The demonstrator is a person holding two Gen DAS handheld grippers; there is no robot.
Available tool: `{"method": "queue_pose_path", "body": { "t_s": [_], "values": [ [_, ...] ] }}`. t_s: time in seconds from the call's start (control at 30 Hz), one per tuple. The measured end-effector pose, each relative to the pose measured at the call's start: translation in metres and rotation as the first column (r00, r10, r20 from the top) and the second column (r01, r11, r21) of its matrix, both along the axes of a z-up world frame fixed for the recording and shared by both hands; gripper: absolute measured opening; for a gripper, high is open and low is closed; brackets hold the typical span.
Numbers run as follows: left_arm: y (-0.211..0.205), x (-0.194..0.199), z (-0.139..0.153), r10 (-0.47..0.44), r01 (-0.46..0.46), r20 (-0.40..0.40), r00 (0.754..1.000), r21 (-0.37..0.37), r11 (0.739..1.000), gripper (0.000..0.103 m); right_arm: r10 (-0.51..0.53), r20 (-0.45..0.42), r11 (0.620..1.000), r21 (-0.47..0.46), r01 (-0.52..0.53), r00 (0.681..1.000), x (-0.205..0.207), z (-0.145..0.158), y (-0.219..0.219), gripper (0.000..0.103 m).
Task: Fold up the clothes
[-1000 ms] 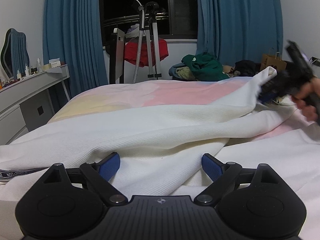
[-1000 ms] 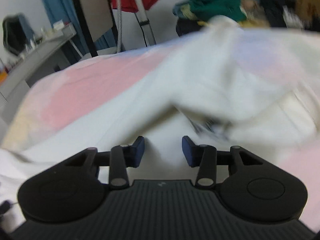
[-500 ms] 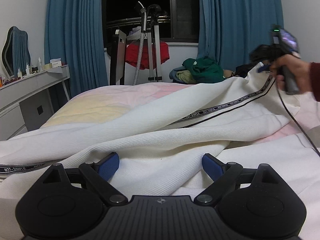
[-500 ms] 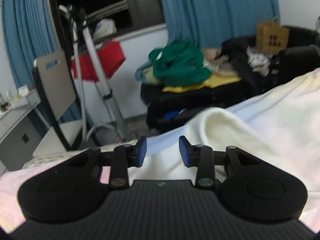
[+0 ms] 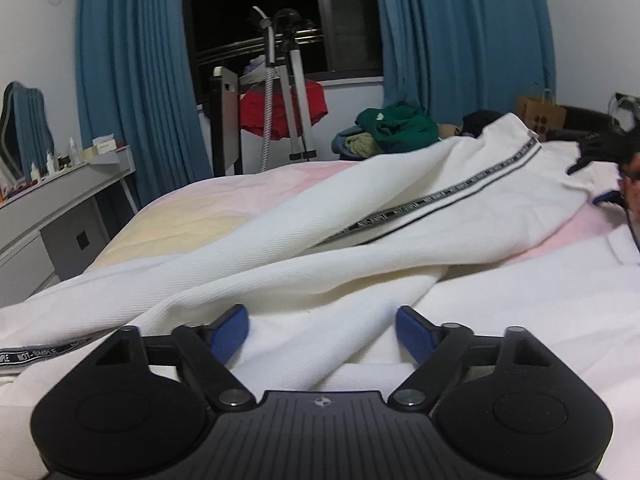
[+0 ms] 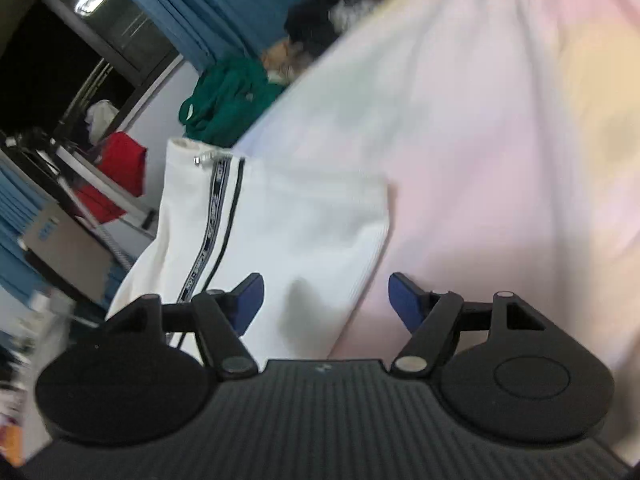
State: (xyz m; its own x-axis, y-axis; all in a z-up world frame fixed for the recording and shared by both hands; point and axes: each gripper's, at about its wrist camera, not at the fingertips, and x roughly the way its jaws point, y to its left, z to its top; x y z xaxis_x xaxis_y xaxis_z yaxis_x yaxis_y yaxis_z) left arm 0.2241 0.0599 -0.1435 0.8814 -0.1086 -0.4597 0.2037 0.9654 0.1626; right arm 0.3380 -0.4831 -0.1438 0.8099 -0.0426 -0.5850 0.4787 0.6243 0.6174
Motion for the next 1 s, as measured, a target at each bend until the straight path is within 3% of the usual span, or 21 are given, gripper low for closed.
{"method": "queue_pose_path", "body": {
  "t_s": [0.03, 0.07, 0.1, 0.17, 0.27, 0.5, 0.67, 0.77, 0.83, 0.9, 1.0],
  "values": [
    [-0.001, 0.0, -0.001, 0.0, 0.0, 0.002, 1.0, 0.003, 1.0, 0.08, -0.001, 0.003, 1.0, -0.025, 0.001, 1.0, 0.007, -0.001, 0.002, 0.067],
    [-0.001, 0.001, -0.002, 0.0, 0.0, 0.0, 1.0, 0.002, 1.0, 0.079, -0.002, 0.006, 0.999, -0.05, 0.003, 1.0, 0.013, -0.003, 0.004, 0.052],
    [-0.001, 0.003, -0.002, 0.001, -0.001, -0.002, 1.0, -0.003, 1.0, 0.079, -0.012, 0.005, 0.997, -0.072, 0.013, 1.0, 0.017, -0.001, 0.006, 0.012],
    [0.0, 0.005, -0.003, 0.001, -0.001, -0.006, 1.0, -0.016, 1.0, 0.078, -0.049, -0.006, 0.993, -0.109, 0.048, 0.999, 0.02, 0.006, 0.013, 0.007],
    [0.006, 0.005, 0.001, -0.011, 0.011, -0.006, 1.0, -0.053, 0.999, 0.078, -0.066, 0.052, 0.979, -0.188, 0.075, 0.996, 0.005, 0.029, 0.018, 0.005],
    [0.009, -0.014, 0.021, -0.105, 0.107, 0.025, 0.994, -0.125, 0.986, 0.077, -0.178, 0.07, 0.96, -0.205, 0.189, 0.981, -0.077, 0.058, -0.012, 0.005],
    [0.002, -0.03, 0.028, -0.173, 0.173, 0.017, 0.985, -0.141, 0.975, 0.082, -0.156, -0.077, 0.974, -0.176, 0.14, 0.985, -0.121, 0.013, -0.031, 0.007],
    [0.0, -0.033, 0.029, -0.175, 0.174, 0.008, 0.985, -0.14, 0.975, 0.083, -0.121, -0.086, 0.983, -0.151, 0.107, 0.989, -0.132, 0.01, -0.026, 0.01],
    [0.003, -0.033, 0.03, -0.164, 0.159, -0.013, 0.986, -0.169, 0.973, 0.083, -0.087, -0.1, 0.977, -0.201, 0.066, 0.991, -0.142, 0.021, -0.014, 0.016],
    [0.01, -0.033, 0.03, -0.142, 0.132, -0.036, 0.989, -0.202, 0.97, 0.083, -0.056, -0.108, 0.965, -0.26, 0.026, 0.993, -0.157, 0.036, 0.002, 0.037],
    [0.022, -0.03, 0.034, -0.091, 0.069, -0.083, 0.992, -0.237, 0.969, 0.083, -0.026, -0.07, 0.962, -0.272, 0.006, 0.997, -0.192, 0.056, 0.034, 0.065]
  ]
}}
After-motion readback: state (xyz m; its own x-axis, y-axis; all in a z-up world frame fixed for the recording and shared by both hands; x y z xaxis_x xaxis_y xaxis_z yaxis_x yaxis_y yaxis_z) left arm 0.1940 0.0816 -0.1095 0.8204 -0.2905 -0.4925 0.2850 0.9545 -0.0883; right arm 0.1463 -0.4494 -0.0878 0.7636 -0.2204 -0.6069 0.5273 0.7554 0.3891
